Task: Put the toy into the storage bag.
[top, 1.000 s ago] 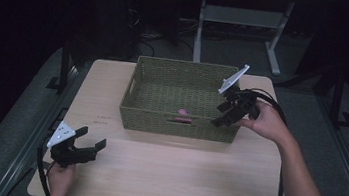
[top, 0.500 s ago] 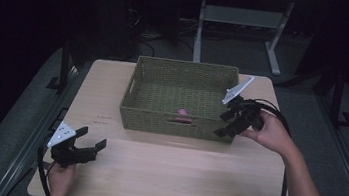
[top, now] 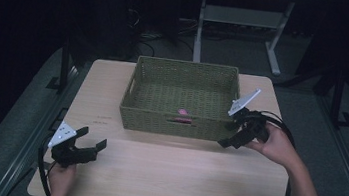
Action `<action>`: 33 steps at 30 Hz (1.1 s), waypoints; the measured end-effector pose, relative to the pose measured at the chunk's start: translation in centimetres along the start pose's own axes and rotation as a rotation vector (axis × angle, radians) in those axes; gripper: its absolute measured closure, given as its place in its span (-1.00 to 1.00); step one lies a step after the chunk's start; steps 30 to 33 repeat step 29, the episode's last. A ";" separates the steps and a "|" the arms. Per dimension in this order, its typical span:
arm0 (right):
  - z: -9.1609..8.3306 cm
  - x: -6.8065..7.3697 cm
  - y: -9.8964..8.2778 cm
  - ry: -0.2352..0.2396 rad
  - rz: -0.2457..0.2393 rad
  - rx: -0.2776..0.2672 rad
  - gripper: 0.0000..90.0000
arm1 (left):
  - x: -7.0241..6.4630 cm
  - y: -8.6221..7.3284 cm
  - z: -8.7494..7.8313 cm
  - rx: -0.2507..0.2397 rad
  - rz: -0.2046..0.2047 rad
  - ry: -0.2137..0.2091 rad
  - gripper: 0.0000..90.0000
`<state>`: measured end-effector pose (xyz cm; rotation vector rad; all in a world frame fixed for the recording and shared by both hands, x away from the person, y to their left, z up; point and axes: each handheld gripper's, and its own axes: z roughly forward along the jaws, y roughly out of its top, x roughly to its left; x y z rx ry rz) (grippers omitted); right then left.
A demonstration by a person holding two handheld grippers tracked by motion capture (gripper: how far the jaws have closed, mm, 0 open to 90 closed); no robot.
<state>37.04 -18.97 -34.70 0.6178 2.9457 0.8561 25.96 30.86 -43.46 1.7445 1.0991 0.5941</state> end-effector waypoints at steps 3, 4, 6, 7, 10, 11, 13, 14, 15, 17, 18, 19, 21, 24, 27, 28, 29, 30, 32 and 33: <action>0.1 0.2 -0.6 0.000 0.008 -0.001 -0.36 | 0.0 0.0 0.0 -0.001 0.000 0.000 -0.71; 0.2 0.3 -0.8 0.000 0.011 0.000 -0.36 | 0.0 0.0 0.0 -0.001 0.000 0.001 -0.71; 0.3 0.4 -1.2 -0.001 0.013 -0.003 -0.36 | 0.0 0.0 0.0 0.001 0.001 0.000 -0.71; 0.4 0.4 -1.5 0.000 0.016 -0.003 -0.36 | 0.0 0.0 0.0 0.000 0.001 -0.001 -0.72; 0.6 0.6 -2.1 -0.001 0.024 -0.003 -0.36 | -0.1 0.0 0.1 0.001 0.001 -0.002 -0.71; 0.7 0.7 -2.3 0.001 0.026 -0.002 -0.36 | -0.1 0.0 0.1 0.000 0.001 -0.002 -0.72; 0.9 0.8 -2.7 -0.001 0.027 0.000 -0.37 | -0.1 0.0 0.1 0.001 0.003 -0.003 -0.71; 0.9 0.9 -2.8 0.001 0.029 -0.003 -0.37 | -0.1 0.0 0.1 0.001 0.003 -0.002 -0.72; 0.9 1.0 -3.0 0.001 0.030 -0.007 -0.37 | -0.1 0.0 0.1 0.000 0.002 -0.003 -0.72; 1.0 1.1 -3.4 0.000 0.034 -0.010 -0.37 | -0.1 0.0 0.1 0.001 0.003 -0.002 -0.71; 1.0 1.2 -3.6 -0.002 0.032 -0.010 -0.37 | -0.1 0.0 0.2 0.002 0.003 -0.001 -0.72; 1.1 1.3 -3.8 0.000 0.034 -0.013 -0.37 | -0.1 0.0 0.2 0.003 0.002 -0.002 -0.71; 1.3 1.5 -4.2 0.000 0.040 -0.015 -0.37 | -0.1 0.0 0.2 0.003 0.002 -0.002 -0.72; 1.6 1.8 -4.7 -0.006 0.042 -0.011 -0.38 | -0.2 0.0 0.2 0.002 0.004 -0.004 -0.72; 1.9 2.1 -5.4 -0.018 0.047 -0.015 -0.39 | -0.2 0.0 0.3 0.004 0.005 -0.004 -0.72; 2.0 2.3 -5.6 -0.018 0.051 -0.020 -0.39 | -0.2 0.1 0.3 0.003 0.006 -0.005 -0.72; 2.1 2.5 -6.0 -0.019 0.054 -0.025 -0.40 | -0.2 0.1 0.3 0.003 0.007 -0.005 -0.72; 2.1 2.5 -6.0 -0.019 0.054 -0.025 -0.40 | -0.2 0.1 0.3 0.003 0.007 -0.005 -0.72; 2.1 2.5 -6.0 -0.019 0.054 -0.025 -0.40 | -0.2 0.1 0.3 0.003 0.007 -0.005 -0.72; 2.1 2.5 -6.0 -0.019 0.054 -0.025 -0.40 | -0.2 0.1 0.3 0.003 0.007 -0.005 -0.72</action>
